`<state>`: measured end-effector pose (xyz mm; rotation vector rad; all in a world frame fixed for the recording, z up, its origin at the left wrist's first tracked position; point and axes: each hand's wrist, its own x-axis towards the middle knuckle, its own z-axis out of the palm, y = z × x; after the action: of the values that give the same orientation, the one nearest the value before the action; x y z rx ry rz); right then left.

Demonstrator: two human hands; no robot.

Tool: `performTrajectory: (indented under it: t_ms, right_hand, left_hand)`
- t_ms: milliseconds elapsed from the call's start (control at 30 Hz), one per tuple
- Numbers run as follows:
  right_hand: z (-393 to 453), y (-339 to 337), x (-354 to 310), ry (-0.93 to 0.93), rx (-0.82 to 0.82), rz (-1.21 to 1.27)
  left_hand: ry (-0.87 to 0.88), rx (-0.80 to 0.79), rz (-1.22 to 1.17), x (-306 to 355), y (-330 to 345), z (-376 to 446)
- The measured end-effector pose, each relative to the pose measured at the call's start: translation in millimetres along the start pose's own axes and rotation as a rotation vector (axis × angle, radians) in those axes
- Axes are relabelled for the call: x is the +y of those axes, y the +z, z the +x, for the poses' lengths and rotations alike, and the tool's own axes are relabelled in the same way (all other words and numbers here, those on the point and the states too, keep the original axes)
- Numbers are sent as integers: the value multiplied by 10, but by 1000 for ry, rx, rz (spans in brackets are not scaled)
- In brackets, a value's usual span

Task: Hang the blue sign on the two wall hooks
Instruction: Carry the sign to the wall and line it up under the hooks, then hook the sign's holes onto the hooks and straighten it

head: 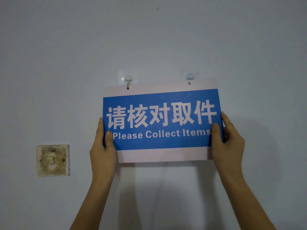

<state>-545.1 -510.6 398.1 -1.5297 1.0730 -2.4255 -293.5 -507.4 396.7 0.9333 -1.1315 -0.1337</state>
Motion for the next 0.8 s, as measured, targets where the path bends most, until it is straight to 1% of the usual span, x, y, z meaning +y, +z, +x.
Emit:
performTrajectory:
  t_ms: [267,467,800]
  right_hand:
    - [-38,11,43,6,-9,35]
    - [-82,27,99,58,-17,76]
    - [-103,21,182,94,-35,66]
  left_hand:
    - [30,7,39,-30,0,33]
    - [50,-8,68,0,-12,42]
    - [67,-9,143,30,-22,44]
